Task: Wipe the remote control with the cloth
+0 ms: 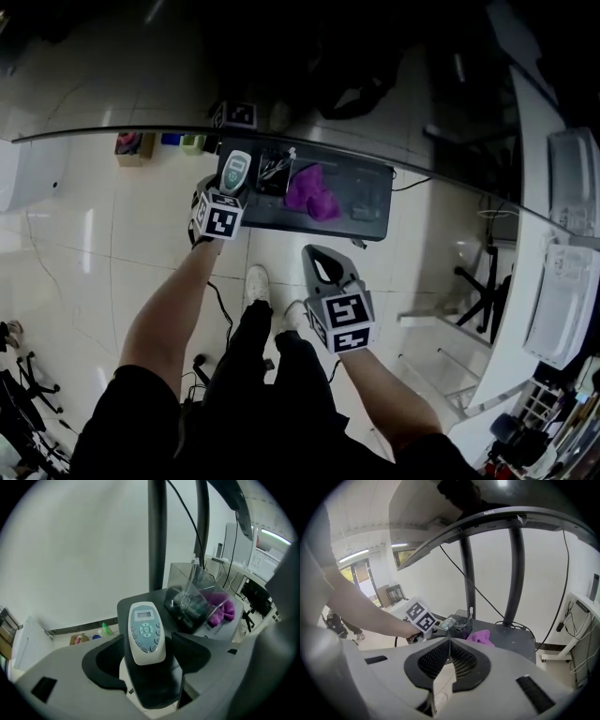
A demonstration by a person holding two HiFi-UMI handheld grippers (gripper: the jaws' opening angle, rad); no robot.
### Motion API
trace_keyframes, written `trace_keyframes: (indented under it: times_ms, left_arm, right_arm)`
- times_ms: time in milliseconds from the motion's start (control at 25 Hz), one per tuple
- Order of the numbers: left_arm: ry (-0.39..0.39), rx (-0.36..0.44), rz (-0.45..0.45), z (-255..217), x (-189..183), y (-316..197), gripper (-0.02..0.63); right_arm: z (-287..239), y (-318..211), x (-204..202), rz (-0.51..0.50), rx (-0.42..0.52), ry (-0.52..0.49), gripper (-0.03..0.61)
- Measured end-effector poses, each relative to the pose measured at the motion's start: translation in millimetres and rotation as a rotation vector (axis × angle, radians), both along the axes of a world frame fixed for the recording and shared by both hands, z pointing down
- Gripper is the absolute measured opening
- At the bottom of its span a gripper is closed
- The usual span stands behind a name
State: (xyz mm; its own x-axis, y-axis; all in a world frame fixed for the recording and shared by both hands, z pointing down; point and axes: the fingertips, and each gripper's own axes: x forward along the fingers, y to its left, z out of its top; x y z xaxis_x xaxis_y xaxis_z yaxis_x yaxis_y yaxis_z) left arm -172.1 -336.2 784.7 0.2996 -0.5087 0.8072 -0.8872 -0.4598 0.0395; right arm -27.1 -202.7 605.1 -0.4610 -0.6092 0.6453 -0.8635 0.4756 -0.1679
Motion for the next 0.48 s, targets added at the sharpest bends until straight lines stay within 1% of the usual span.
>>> trace_keyframes:
  times_ms: [200,240,320,440,480]
  left_arm:
    - [0.025,-0.005,0.006,5,2,-5,0.305]
    - [0.035,-0.002,0.011,5,3,-5,0.299]
    - [0.047,-0.001,0.015,4,4,-4,0.248]
    - [0.042,0.0,0.023,-2,4,0,0.239]
    - [0.043,0.001,0.026,-7,4,1,0.238]
  right_arm:
    - [15,-5,2,0.008,-0.017,-0.002,0.029]
    - [17,-8,3,0.009,-0.018,-0.001,0.029]
    - [21,-14,4,0.008,-0.016,0.004,0.029]
    - [31,-29,8,0.003,-0.01,0.03,0.036]
    - [37,-35,12,0.003,-0.008,0.047,0.051]
